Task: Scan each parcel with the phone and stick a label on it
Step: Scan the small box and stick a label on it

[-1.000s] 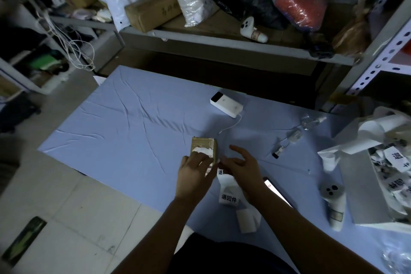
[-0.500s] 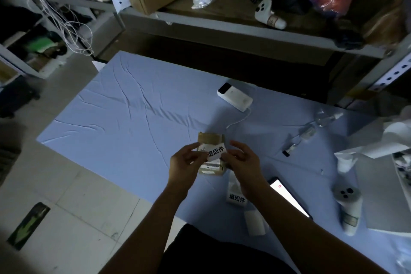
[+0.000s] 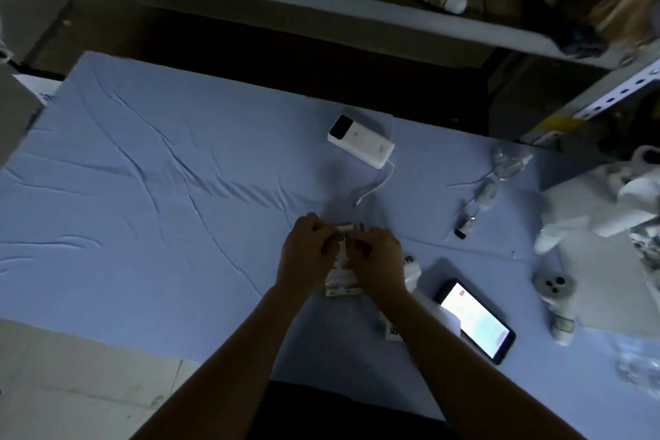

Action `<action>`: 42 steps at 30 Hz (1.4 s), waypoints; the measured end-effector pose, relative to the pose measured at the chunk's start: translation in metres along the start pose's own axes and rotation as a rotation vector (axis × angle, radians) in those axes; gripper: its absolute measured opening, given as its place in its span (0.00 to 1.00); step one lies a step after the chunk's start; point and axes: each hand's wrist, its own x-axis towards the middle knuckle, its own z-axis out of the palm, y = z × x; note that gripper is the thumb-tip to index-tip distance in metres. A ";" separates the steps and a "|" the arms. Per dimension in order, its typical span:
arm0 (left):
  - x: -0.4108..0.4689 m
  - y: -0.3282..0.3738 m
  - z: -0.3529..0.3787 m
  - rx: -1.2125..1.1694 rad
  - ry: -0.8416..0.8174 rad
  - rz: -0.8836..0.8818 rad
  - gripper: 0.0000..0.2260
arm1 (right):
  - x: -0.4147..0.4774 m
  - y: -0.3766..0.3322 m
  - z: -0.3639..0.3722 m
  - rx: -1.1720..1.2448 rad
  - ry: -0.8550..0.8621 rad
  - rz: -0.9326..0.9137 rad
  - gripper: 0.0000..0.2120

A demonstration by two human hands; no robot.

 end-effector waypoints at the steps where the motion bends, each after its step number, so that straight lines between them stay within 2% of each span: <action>1: -0.001 -0.002 0.003 -0.006 -0.008 -0.030 0.04 | 0.000 0.001 0.001 -0.030 -0.007 0.010 0.07; 4: -0.007 -0.008 0.007 -0.170 0.065 -0.173 0.05 | -0.003 0.006 0.001 -0.021 -0.002 0.114 0.09; 9: -0.023 -0.009 0.002 -0.506 0.194 -0.416 0.08 | -0.009 0.008 -0.005 0.083 0.055 0.185 0.08; 13: -0.041 -0.002 -0.005 -0.604 0.009 -0.555 0.06 | -0.016 0.007 -0.010 0.219 0.049 0.228 0.12; 15: -0.055 0.003 -0.006 -0.628 -0.069 -0.561 0.13 | -0.020 0.007 -0.011 0.232 0.017 0.186 0.15; 17: -0.073 0.011 -0.011 -0.647 -0.085 -0.551 0.15 | -0.025 0.005 -0.011 0.254 -0.024 0.150 0.16; 19: -0.096 0.017 -0.019 -0.684 -0.001 -0.559 0.15 | -0.031 -0.002 -0.008 0.288 -0.102 0.102 0.17; 23: -0.137 0.012 -0.044 -0.651 0.181 -0.635 0.22 | -0.049 -0.034 0.013 0.327 -0.172 -0.012 0.16; 35: -0.241 -0.111 -0.177 -0.661 0.649 -0.770 0.11 | -0.148 -0.198 0.152 0.285 -0.412 -0.305 0.25; 38: -0.266 -0.158 -0.213 -0.673 0.714 -0.766 0.12 | -0.169 -0.246 0.200 0.255 -0.434 -0.341 0.24; 42: -0.305 -0.230 -0.272 -0.592 0.701 -0.681 0.13 | -0.203 -0.305 0.266 0.300 -0.446 -0.313 0.22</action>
